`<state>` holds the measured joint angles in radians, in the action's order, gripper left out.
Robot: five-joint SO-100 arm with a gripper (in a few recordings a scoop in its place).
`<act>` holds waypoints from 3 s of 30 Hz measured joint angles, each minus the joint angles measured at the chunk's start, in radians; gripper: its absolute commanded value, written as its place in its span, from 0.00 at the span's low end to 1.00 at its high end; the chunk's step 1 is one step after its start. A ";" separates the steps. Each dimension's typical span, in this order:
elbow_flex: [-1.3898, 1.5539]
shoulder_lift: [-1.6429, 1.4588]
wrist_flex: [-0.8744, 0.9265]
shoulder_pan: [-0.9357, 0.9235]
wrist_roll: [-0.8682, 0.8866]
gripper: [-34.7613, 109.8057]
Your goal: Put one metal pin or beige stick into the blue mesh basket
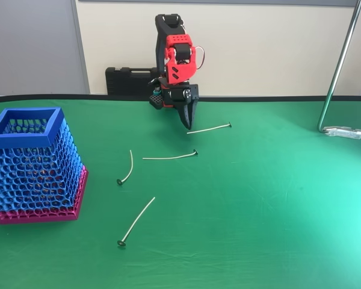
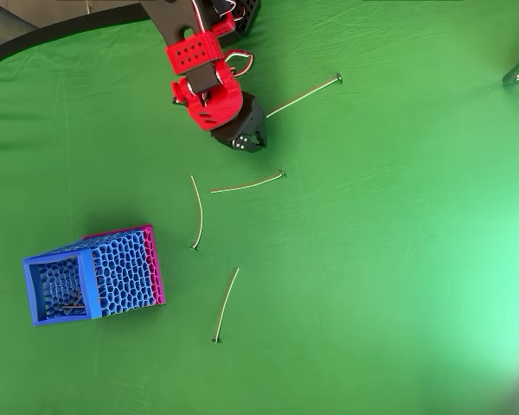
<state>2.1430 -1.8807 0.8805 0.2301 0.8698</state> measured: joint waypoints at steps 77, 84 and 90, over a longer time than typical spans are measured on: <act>-0.244 0.399 -0.117 0.028 0.064 0.33; -0.250 0.410 -0.115 0.020 0.064 0.33; -0.252 0.417 -0.115 0.015 0.063 0.32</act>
<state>1.8914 -1.4634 0.7655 0.2454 0.9327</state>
